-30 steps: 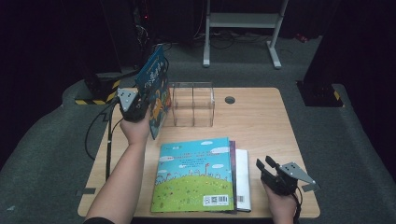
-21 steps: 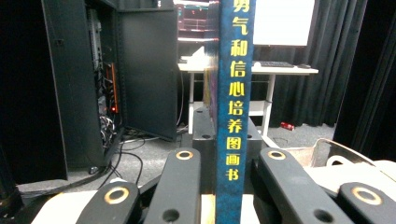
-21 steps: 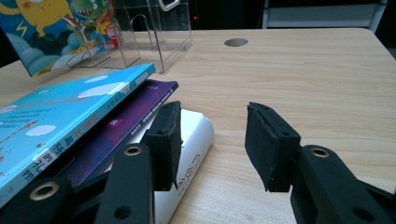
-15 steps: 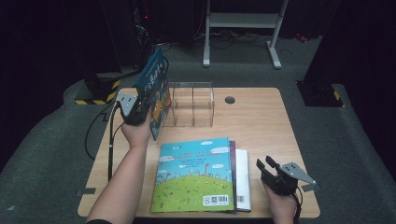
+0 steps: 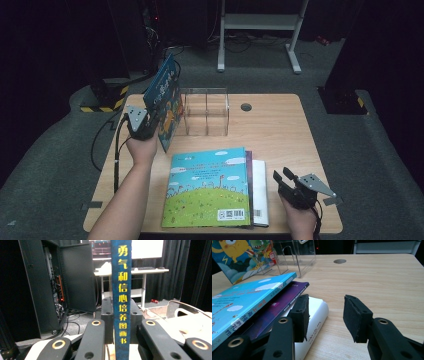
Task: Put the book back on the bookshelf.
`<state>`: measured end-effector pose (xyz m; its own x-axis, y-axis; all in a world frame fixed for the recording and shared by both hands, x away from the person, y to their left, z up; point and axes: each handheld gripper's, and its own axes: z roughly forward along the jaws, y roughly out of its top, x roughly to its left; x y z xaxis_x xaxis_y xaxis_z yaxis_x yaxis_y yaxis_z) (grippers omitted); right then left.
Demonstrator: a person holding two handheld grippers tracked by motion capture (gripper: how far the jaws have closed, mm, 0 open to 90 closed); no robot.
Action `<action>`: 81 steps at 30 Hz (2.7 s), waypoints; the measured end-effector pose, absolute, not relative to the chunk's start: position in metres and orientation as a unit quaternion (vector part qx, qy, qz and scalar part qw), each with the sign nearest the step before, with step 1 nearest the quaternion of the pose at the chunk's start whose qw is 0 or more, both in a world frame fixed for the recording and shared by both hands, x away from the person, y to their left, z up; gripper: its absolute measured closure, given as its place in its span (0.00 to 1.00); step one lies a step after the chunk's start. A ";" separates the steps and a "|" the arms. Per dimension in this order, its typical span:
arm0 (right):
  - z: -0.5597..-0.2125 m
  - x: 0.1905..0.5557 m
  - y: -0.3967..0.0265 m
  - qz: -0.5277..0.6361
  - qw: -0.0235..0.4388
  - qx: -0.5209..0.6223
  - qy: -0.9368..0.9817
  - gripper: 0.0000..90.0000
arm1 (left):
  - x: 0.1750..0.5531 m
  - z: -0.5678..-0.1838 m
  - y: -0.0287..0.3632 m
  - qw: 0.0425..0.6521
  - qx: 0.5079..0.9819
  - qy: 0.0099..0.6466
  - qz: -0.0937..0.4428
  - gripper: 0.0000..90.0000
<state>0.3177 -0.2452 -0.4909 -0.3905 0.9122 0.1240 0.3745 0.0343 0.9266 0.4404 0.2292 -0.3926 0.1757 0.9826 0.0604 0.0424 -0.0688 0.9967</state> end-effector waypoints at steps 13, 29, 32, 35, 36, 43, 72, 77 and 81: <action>-0.492 0.318 -0.245 0.500 0.267 0.482 0.668 0.62 | 0.441 -0.393 0.235 0.499 0.578 0.448 0.465 0.85; -0.491 0.318 -0.245 0.499 0.269 0.482 0.669 0.62 | 0.439 -0.393 0.237 0.491 0.583 0.442 0.472 0.76; -0.491 0.318 -0.245 0.500 0.269 0.482 0.667 0.62 | 0.438 -0.393 0.238 0.491 0.582 0.445 0.472 0.73; -0.491 0.318 -0.245 0.500 0.269 0.480 0.668 0.62 | 0.438 -0.393 0.239 0.490 0.583 0.445 0.471 0.70; -0.491 0.318 -0.244 0.500 0.270 0.480 0.669 0.62 | 0.438 -0.393 0.239 0.489 0.584 0.446 0.470 0.69; -0.490 0.317 -0.244 0.500 0.270 0.481 0.668 0.62 | 0.437 -0.395 0.240 0.490 0.587 0.448 0.463 0.62; -0.492 0.318 -0.239 0.495 0.269 0.474 0.677 0.62 | 0.402 -0.424 0.251 0.479 0.615 0.477 0.406 0.50; -0.492 0.318 -0.238 0.493 0.269 0.473 0.679 0.62 | 0.394 -0.436 0.254 0.472 0.625 0.481 0.393 0.49; -0.493 0.318 -0.237 0.493 0.267 0.472 0.680 0.62 | 0.388 -0.449 0.255 0.461 0.639 0.477 0.389 0.49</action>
<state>0.3183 -0.2375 -0.4927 -0.4108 0.9060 0.1016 0.3793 0.0684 0.9228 0.3884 0.2548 -0.4488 0.2425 0.9684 0.0579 0.2501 -0.1200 0.9608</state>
